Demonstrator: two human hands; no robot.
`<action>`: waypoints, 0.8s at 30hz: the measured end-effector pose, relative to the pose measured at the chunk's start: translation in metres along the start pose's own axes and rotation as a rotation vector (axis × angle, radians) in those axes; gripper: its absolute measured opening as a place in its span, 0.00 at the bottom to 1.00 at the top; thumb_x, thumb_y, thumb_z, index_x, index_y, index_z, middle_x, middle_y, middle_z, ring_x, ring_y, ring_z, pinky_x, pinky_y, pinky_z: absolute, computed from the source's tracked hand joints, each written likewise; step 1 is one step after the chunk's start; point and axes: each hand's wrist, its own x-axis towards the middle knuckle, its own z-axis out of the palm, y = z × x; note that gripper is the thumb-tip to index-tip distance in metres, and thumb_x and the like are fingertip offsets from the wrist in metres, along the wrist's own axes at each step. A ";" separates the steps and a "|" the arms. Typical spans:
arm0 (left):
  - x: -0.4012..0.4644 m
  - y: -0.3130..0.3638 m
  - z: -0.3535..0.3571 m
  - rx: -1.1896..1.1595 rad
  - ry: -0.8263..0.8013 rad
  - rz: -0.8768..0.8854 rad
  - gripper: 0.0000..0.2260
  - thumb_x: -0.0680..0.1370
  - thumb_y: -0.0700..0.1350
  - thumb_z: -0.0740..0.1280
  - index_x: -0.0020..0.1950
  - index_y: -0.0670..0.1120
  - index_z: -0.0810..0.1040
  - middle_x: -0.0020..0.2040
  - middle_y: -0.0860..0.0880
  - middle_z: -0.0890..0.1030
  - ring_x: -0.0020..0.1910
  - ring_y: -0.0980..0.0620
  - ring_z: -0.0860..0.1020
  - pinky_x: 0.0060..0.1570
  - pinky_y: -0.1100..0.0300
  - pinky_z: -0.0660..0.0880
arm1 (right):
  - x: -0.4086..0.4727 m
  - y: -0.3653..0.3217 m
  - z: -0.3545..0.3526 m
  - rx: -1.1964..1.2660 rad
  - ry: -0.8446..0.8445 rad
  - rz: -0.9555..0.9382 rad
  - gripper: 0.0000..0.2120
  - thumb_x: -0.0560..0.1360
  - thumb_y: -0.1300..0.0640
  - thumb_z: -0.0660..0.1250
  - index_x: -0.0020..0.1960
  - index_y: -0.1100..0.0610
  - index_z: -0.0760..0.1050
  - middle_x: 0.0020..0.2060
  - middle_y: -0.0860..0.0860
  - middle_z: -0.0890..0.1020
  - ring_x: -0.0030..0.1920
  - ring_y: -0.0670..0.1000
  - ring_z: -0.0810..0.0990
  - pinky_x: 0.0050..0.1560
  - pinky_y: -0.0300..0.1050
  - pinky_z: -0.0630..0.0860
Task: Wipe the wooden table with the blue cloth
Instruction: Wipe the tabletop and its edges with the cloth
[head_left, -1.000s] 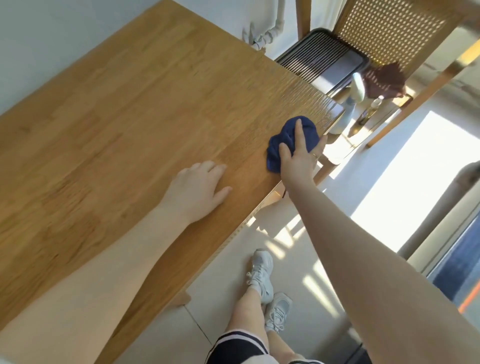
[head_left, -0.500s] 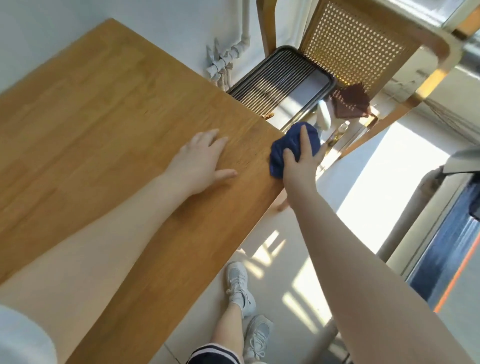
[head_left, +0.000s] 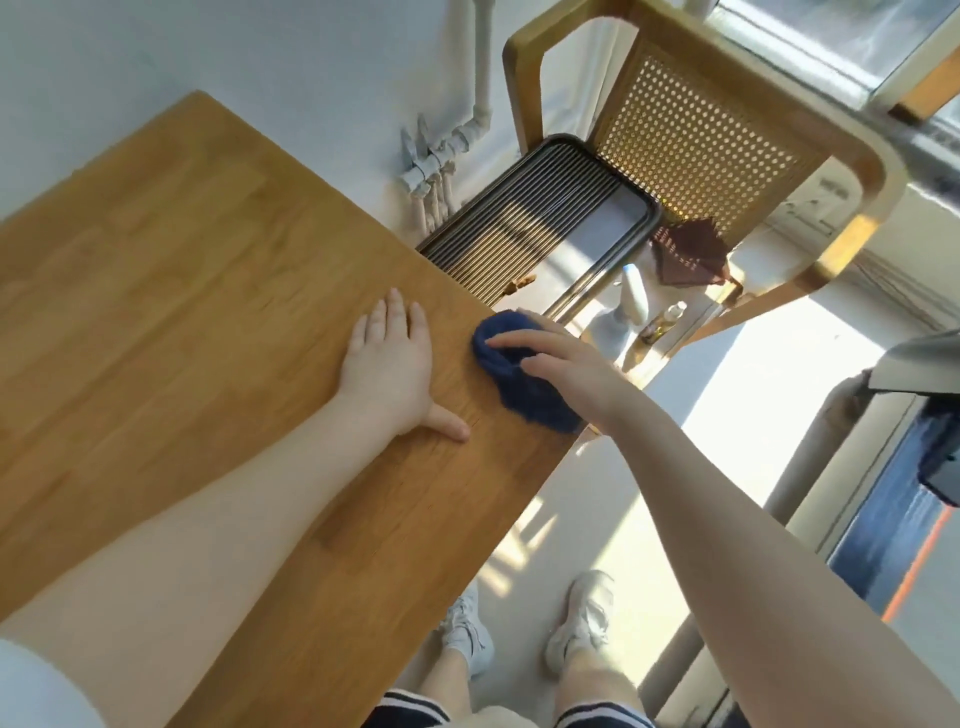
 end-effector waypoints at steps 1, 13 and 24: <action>0.001 -0.001 0.001 -0.017 0.005 0.002 0.63 0.57 0.71 0.70 0.75 0.40 0.38 0.76 0.37 0.39 0.76 0.41 0.43 0.73 0.50 0.44 | 0.015 -0.007 0.007 -0.165 -0.022 -0.074 0.13 0.78 0.51 0.57 0.60 0.40 0.71 0.74 0.49 0.57 0.73 0.53 0.53 0.71 0.54 0.52; -0.006 0.001 0.002 -0.096 -0.083 -0.206 0.64 0.54 0.74 0.69 0.73 0.55 0.28 0.73 0.36 0.31 0.75 0.39 0.38 0.73 0.48 0.41 | 0.005 0.007 -0.016 -0.583 -0.218 0.024 0.39 0.76 0.44 0.61 0.76 0.53 0.40 0.72 0.56 0.59 0.63 0.56 0.70 0.57 0.46 0.69; -0.007 0.011 -0.004 -0.221 -0.130 -0.313 0.70 0.50 0.70 0.74 0.74 0.47 0.30 0.74 0.44 0.30 0.75 0.46 0.36 0.74 0.52 0.44 | 0.053 0.011 -0.028 -0.277 -0.354 -0.378 0.45 0.72 0.51 0.70 0.76 0.52 0.42 0.76 0.47 0.41 0.74 0.43 0.45 0.69 0.39 0.53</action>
